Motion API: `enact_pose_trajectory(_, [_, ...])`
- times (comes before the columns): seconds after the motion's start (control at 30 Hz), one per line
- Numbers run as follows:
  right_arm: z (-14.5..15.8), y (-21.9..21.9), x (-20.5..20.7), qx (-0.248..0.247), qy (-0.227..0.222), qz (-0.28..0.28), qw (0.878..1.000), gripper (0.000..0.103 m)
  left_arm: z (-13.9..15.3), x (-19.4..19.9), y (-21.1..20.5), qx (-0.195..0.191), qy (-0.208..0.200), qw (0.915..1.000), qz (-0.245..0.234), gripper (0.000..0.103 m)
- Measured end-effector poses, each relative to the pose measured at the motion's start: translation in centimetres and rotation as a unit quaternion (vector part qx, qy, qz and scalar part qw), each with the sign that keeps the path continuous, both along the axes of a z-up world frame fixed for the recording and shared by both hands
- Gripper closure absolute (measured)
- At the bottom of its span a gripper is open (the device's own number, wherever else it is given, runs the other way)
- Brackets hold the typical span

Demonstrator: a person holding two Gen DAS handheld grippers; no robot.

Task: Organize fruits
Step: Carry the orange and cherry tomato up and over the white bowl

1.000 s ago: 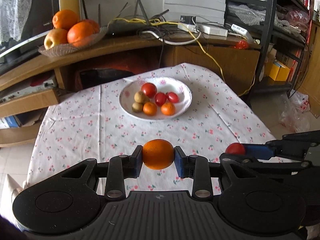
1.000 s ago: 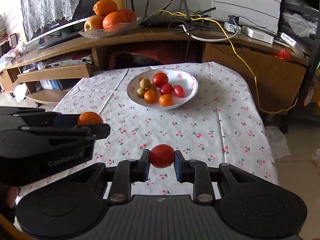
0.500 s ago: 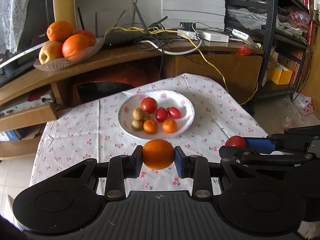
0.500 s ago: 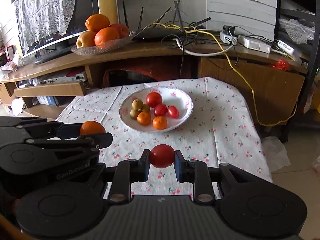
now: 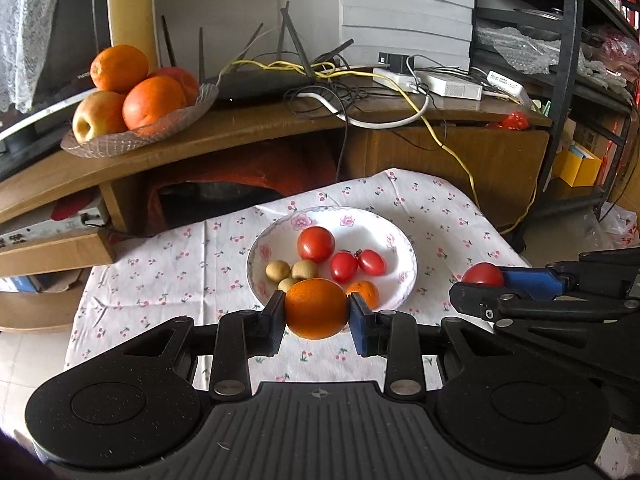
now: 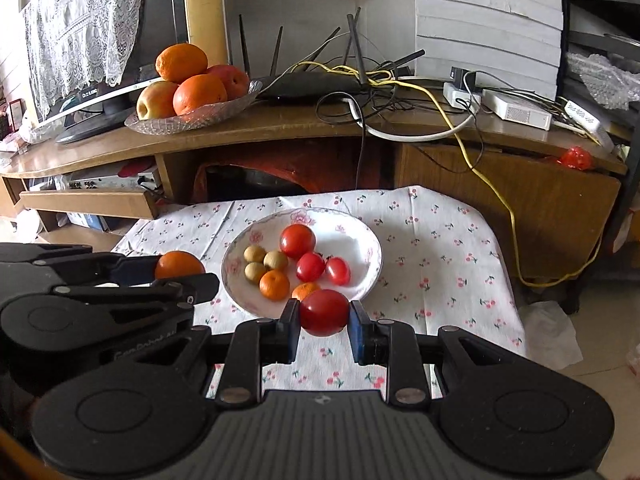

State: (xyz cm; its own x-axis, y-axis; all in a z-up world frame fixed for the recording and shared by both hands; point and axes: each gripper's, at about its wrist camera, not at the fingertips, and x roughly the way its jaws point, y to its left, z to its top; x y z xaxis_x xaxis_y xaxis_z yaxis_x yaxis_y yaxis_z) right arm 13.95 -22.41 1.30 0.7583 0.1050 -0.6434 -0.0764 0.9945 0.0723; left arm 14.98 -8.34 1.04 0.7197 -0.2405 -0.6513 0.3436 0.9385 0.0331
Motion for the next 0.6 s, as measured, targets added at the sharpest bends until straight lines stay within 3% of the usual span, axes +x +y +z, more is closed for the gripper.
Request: enact_pose_trajectory(0.6, [-0.7,-0.7,5.6,0.008,0.0,0.006,1.0,0.075,-0.6,4.9,-1.0,-0.004,0.01,0.9999,-0.002,0.062])
